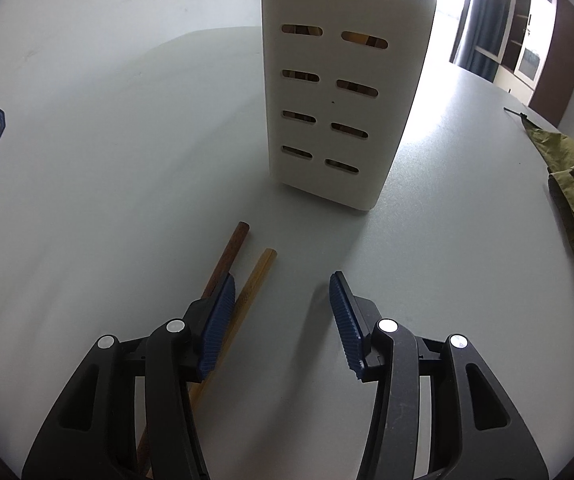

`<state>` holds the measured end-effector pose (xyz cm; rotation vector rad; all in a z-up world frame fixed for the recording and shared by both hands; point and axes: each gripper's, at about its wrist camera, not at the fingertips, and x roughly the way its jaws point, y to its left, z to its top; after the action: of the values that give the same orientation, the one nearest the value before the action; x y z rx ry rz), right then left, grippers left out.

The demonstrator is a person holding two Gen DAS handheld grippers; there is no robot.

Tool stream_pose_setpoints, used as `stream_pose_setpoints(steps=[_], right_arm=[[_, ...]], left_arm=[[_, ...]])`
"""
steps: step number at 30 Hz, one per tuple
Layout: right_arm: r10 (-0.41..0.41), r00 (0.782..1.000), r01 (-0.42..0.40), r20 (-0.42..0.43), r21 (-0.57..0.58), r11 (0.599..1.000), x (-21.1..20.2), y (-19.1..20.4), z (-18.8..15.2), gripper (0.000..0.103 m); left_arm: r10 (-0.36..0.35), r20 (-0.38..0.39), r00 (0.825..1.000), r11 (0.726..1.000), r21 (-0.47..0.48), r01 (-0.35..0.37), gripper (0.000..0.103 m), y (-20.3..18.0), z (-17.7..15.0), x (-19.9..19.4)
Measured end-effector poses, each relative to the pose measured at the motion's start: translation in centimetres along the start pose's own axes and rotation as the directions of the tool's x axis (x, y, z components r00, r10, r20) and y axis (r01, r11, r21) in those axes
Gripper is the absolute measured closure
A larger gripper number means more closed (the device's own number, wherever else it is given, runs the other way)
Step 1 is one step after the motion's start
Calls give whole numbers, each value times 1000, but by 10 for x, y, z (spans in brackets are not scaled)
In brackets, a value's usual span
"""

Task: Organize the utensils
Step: 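Withdraw both grippers from the holder and lower them toward the last two chopsticks, then close the left gripper on a reddish-brown chopstick while the right gripper grasps a pale chopstick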

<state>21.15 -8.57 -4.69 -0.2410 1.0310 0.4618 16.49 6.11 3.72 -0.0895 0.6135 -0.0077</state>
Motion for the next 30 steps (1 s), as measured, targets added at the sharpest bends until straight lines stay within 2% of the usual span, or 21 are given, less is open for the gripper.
stream_pose_setpoints(steps=[4,7,14,21,30], right_arm=[[-2,1000,2,-7,6,1000,-1,-2,2,61],[-7,1000,7,-14,11,1000,-3,-1,1,70],[5,1000,-5,-28,11,1000,-7,-6,-1,87],[9,999,-8,-42,38,999,-9,-21,1,94],[15,999,-12,-52,52,999,-7,-29,5,95]], left_arm=[[4,-19,1000,1000,3,-4,64,0,-3,6],[5,-34,999,1000,9,-4,64,-1,-4,11],[25,-137,990,998,67,-16,64,-14,-11,43],[3,-232,973,995,95,20,64,-27,-16,75],[10,-301,954,988,149,36,64,-46,-21,103]])
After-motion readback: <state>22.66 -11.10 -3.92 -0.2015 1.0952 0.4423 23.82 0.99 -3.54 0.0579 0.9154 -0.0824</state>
